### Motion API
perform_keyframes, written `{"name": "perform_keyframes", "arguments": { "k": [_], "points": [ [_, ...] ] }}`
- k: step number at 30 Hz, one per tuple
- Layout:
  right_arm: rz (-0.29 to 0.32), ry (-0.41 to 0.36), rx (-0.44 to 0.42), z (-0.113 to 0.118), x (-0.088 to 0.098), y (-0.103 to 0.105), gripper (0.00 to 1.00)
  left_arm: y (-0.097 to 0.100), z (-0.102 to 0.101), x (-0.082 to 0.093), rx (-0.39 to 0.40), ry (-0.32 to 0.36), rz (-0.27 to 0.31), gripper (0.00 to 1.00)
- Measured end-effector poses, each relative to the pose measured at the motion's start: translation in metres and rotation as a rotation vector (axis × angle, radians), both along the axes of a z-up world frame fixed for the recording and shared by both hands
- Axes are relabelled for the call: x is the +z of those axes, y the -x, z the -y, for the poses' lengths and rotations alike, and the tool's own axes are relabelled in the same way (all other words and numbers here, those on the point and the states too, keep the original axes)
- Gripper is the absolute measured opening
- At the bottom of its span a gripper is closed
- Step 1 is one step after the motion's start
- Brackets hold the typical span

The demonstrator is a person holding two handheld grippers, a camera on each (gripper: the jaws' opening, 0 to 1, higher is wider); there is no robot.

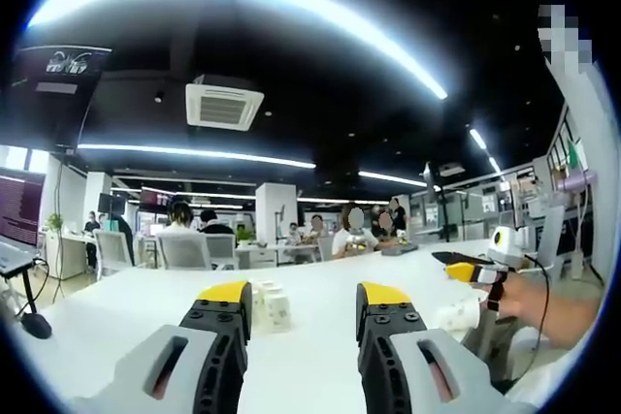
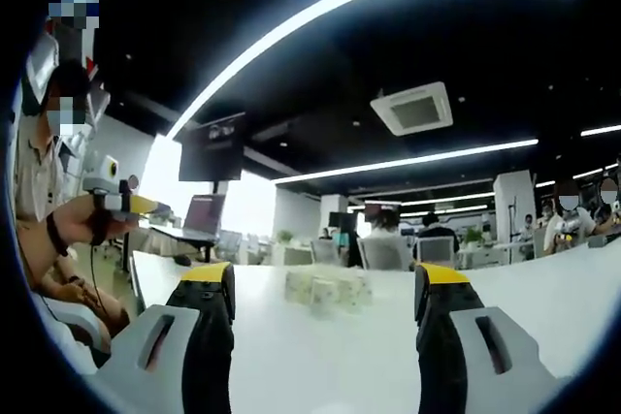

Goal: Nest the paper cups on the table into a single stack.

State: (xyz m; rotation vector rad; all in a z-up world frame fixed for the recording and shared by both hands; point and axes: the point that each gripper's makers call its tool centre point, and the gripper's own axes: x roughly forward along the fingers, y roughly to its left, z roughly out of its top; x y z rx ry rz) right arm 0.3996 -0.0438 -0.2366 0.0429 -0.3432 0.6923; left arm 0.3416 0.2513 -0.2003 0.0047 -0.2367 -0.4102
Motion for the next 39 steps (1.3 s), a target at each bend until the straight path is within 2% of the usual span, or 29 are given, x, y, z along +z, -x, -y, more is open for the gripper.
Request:
{"name": "perform_keyframes", "arguments": {
  "k": [2,8,11,14,16,18,23,29,39],
  "points": [
    [-0.002,-0.007,0.013,-0.002,0.001,0.001,0.83,-0.001,0.000,-0.001,-0.001,0.001,-0.003,0.45],
    [0.012,-0.026,0.027,-0.005,0.004,0.006,0.83,-0.001,0.006,-0.002,-0.012,-0.004,-0.006,0.45],
    [0.025,-0.017,-0.010,0.000,0.005,0.004,0.81,-0.001,0.009,-0.001,-0.018,-0.008,-0.004,0.45],
    [0.036,-0.008,-0.111,0.019,0.006,-0.001,0.79,-0.001,0.010,-0.002,-0.020,-0.009,-0.004,0.45],
    [0.032,0.011,-0.141,0.026,0.004,-0.003,0.80,-0.001,0.010,-0.002,-0.020,-0.009,-0.005,0.45],
    [0.023,0.027,-0.144,0.027,0.002,-0.004,0.81,-0.001,0.010,-0.003,-0.020,-0.009,-0.006,0.45],
    [-0.026,0.044,-0.213,0.040,-0.009,-0.012,0.82,-0.001,0.007,-0.003,-0.014,-0.009,-0.007,0.45],
    [-0.094,0.020,-0.272,0.057,-0.027,-0.024,0.82,0.000,0.005,-0.002,-0.010,-0.008,-0.004,0.45],
    [-0.117,0.025,-0.333,0.077,-0.034,-0.030,0.82,-0.002,0.006,-0.004,-0.011,-0.009,-0.008,0.45]
  ]
}}
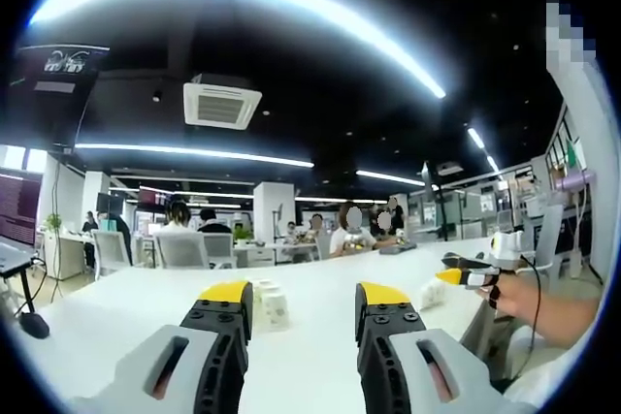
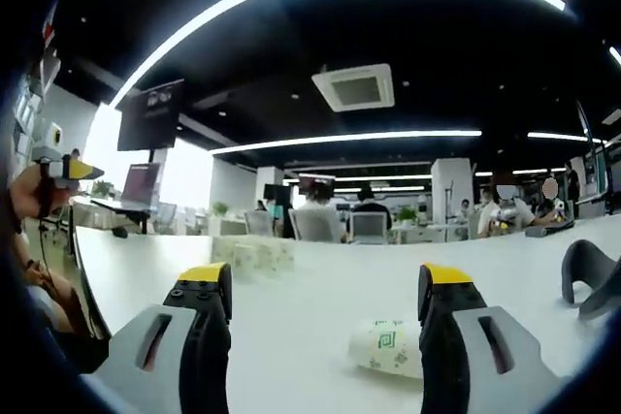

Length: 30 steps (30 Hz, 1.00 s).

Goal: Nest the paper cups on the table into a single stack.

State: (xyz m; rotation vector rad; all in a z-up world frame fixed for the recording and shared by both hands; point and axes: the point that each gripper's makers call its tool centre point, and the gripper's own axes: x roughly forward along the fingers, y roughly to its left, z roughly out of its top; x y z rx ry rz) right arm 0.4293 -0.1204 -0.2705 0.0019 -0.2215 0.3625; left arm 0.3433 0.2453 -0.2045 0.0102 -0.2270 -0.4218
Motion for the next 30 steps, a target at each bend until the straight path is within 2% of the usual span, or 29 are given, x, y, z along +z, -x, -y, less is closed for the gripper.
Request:
{"name": "perform_keyframes", "arguments": {
  "k": [6,13,18,23,27,30],
  "points": [
    [-0.056,0.051,-0.095,0.024,-0.013,-0.007,0.83,-0.002,0.002,-0.003,-0.001,-0.004,-0.007,0.45],
    [-0.115,0.040,-0.128,0.046,-0.026,-0.017,0.82,-0.002,0.004,-0.003,-0.003,-0.007,-0.007,0.45],
    [-0.150,0.036,-0.129,0.047,-0.033,-0.023,0.79,-0.005,0.005,-0.005,-0.004,-0.009,-0.014,0.45],
    [-0.186,0.074,-0.117,0.053,-0.039,-0.037,0.80,-0.007,0.009,-0.008,-0.010,-0.010,-0.019,0.45],
    [-0.190,0.113,-0.109,0.052,-0.038,-0.047,0.80,-0.011,0.011,-0.013,-0.017,-0.002,-0.026,0.45],
    [-0.194,0.138,-0.101,0.044,-0.039,-0.049,0.80,-0.013,0.016,-0.015,-0.025,-0.003,-0.033,0.45]
  ]
}}
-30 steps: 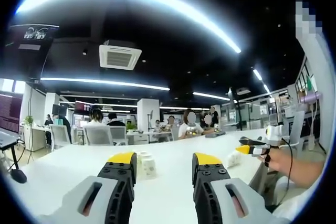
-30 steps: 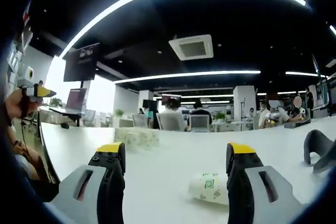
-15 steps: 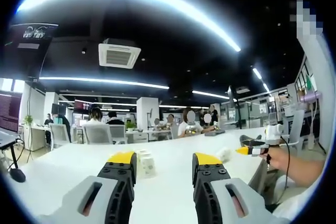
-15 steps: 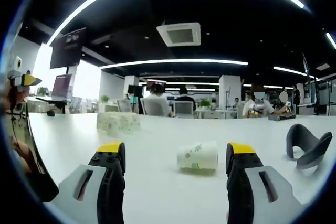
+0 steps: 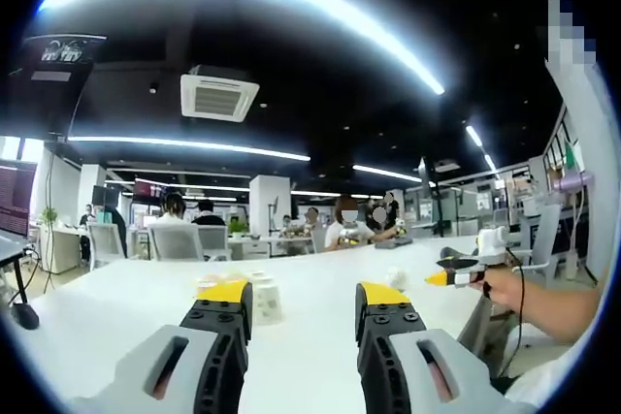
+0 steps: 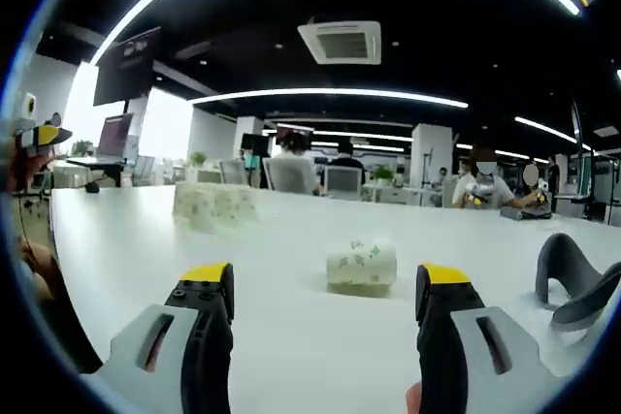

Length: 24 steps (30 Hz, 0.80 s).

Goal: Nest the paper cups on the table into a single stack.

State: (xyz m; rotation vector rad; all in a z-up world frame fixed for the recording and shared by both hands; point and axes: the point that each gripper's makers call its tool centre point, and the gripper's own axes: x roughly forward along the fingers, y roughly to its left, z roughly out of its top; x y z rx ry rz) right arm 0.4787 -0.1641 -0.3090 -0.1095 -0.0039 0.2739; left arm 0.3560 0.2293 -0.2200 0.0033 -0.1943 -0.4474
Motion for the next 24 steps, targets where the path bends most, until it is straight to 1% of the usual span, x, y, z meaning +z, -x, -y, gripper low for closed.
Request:
{"name": "perform_keyframes", "arguments": {
  "k": [3,5,9,11,13,16,20,22,24],
  "points": [
    [-0.004,-0.002,0.009,0.004,-0.002,-0.009,0.80,0.002,0.005,0.001,-0.010,-0.004,0.001,0.45],
    [-0.016,0.000,0.016,0.000,-0.005,-0.012,0.80,0.003,0.007,0.003,-0.014,-0.005,0.004,0.45],
    [-0.037,0.013,0.016,0.000,-0.008,-0.030,0.79,0.007,0.008,0.007,-0.018,-0.003,0.012,0.45],
    [-0.047,0.029,0.018,0.006,-0.009,-0.045,0.77,0.009,0.008,0.009,-0.019,-0.002,0.017,0.45],
    [-0.052,0.036,0.023,0.002,-0.008,-0.048,0.77,0.010,0.009,0.011,-0.020,-0.001,0.021,0.45],
    [-0.068,0.054,0.029,0.006,-0.011,-0.065,0.77,0.010,0.009,0.011,-0.022,0.001,0.022,0.45],
    [-0.081,0.064,0.033,0.008,-0.014,-0.074,0.78,0.009,0.009,0.011,-0.025,0.006,0.020,0.45],
    [-0.076,0.065,0.041,0.007,-0.013,-0.079,0.78,0.009,0.008,0.012,-0.025,0.008,0.020,0.45],
    [-0.075,0.081,0.042,0.008,-0.014,-0.084,0.79,0.009,0.008,0.012,-0.025,0.009,0.020,0.45]
  ]
}}
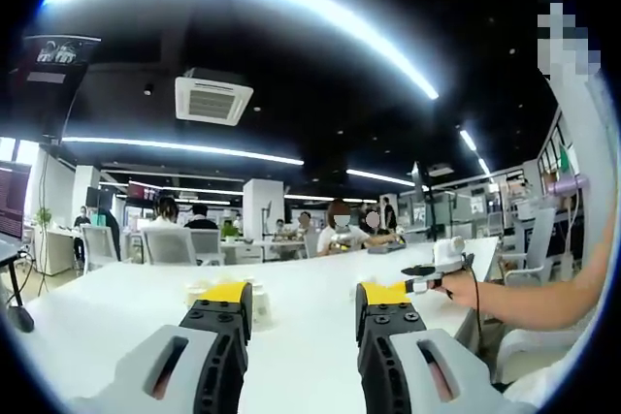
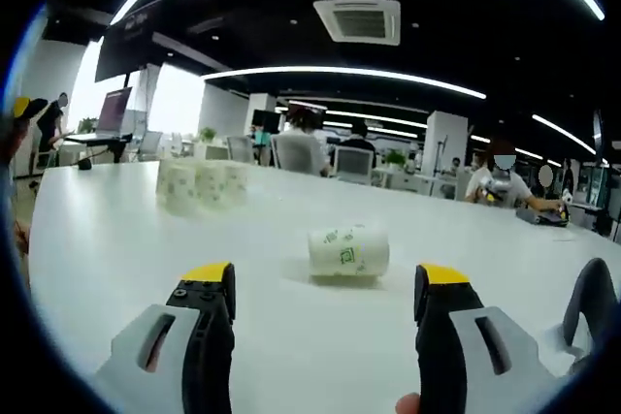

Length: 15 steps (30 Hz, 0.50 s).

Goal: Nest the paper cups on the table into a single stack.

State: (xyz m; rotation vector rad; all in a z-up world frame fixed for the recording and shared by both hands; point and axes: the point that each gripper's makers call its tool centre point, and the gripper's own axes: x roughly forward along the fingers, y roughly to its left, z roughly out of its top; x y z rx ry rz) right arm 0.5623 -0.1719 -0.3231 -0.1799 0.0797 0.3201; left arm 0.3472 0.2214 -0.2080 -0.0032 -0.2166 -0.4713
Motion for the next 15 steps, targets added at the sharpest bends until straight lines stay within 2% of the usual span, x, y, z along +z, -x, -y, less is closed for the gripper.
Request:
{"name": "perform_keyframes", "arguments": {
  "k": [3,5,8,11,13,15],
  "points": [
    [-0.029,0.004,0.014,0.003,-0.007,-0.017,0.80,0.000,-0.001,0.000,0.002,0.002,0.001,0.45],
    [-0.046,-0.002,0.028,0.000,-0.011,-0.016,0.80,-0.001,-0.002,0.000,0.003,0.002,0.000,0.45],
    [-0.062,-0.023,0.044,-0.002,-0.015,-0.026,0.77,-0.001,-0.002,0.001,0.004,0.003,0.000,0.45],
    [-0.066,-0.029,0.057,-0.002,-0.015,-0.037,0.76,0.000,-0.002,0.001,0.005,0.002,0.002,0.45],
    [-0.071,-0.036,0.065,-0.007,-0.014,-0.035,0.76,0.000,-0.002,0.001,0.005,0.003,0.002,0.45],
    [-0.069,-0.043,0.073,-0.006,-0.012,-0.046,0.76,0.000,-0.003,0.002,0.006,0.003,0.003,0.45]
  ]
}}
